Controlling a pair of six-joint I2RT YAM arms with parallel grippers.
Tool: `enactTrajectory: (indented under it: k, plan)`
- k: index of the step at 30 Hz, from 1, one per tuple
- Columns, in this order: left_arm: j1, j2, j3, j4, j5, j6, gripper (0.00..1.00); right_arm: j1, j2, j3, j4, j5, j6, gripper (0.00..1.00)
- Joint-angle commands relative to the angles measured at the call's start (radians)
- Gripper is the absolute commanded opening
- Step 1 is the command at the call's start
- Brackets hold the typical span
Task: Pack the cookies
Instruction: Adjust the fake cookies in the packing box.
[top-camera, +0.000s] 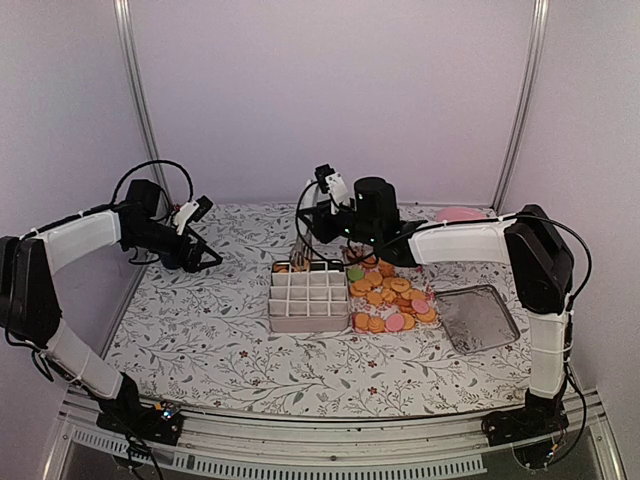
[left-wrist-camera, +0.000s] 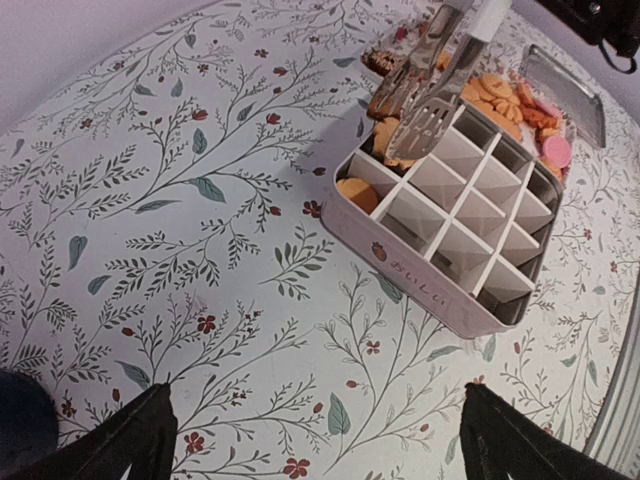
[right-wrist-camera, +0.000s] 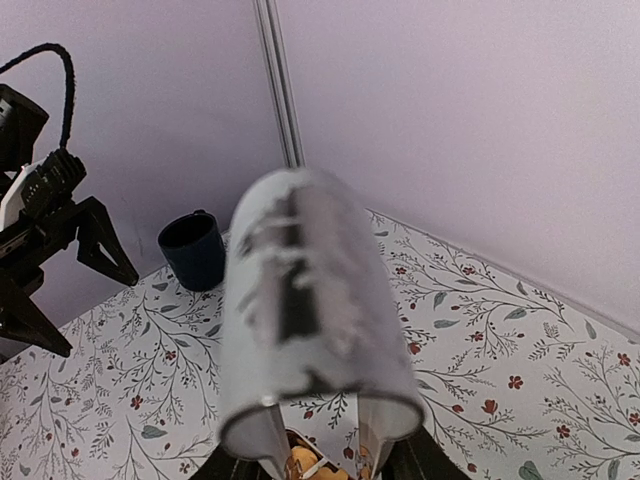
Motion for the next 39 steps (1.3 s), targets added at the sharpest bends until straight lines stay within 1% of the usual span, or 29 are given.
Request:
enactTrajectory:
  k: [1, 5, 7, 14, 16, 19, 21, 24, 27, 30, 39]
  plan:
    - [0.008, -0.018, 0.002, 0.009, 0.000, 0.010, 0.99, -0.005, 0.009, -0.005, -0.002, 0.014, -0.028, 0.37]
    - [0.009, -0.012, 0.005, 0.009, 0.005, 0.008, 0.99, -0.004, 0.006, 0.003, -0.005, 0.010, -0.046, 0.38]
    - [0.008, -0.010, 0.007, 0.009, 0.007, 0.005, 0.99, -0.005, 0.009, 0.010, -0.009, 0.001, -0.048, 0.36]
    - [0.008, -0.016, 0.009, 0.009, -0.001, 0.006, 0.99, 0.000, -0.006, 0.010, -0.012, -0.016, -0.043, 0.22]
    - [0.008, -0.016, 0.012, 0.009, 0.000, 0.005, 0.99, 0.001, -0.016, 0.008, -0.013, -0.019, -0.043, 0.20]
    - [0.008, -0.014, 0.016, 0.009, 0.003, 0.002, 0.99, 0.006, -0.030, 0.007, -0.017, -0.026, -0.044, 0.20]
    - [0.008, -0.013, 0.018, 0.009, 0.004, 0.003, 0.99, 0.010, -0.037, 0.003, -0.020, -0.026, -0.047, 0.15]
    - [0.008, -0.013, 0.019, 0.009, 0.006, 0.000, 0.99, 0.022, -0.049, -0.005, -0.019, -0.022, -0.061, 0.12]
    - [0.008, -0.011, 0.019, 0.009, 0.006, -0.001, 0.99, 0.041, -0.061, -0.015, -0.021, 0.008, -0.081, 0.10]
    - [0.006, -0.010, 0.020, 0.008, 0.005, -0.002, 0.99, 0.054, -0.070, -0.026, -0.022, 0.032, -0.140, 0.09]
    - [0.007, -0.012, 0.019, 0.009, 0.005, -0.002, 0.99, 0.063, -0.096, -0.051, -0.022, 0.043, -0.157, 0.08]
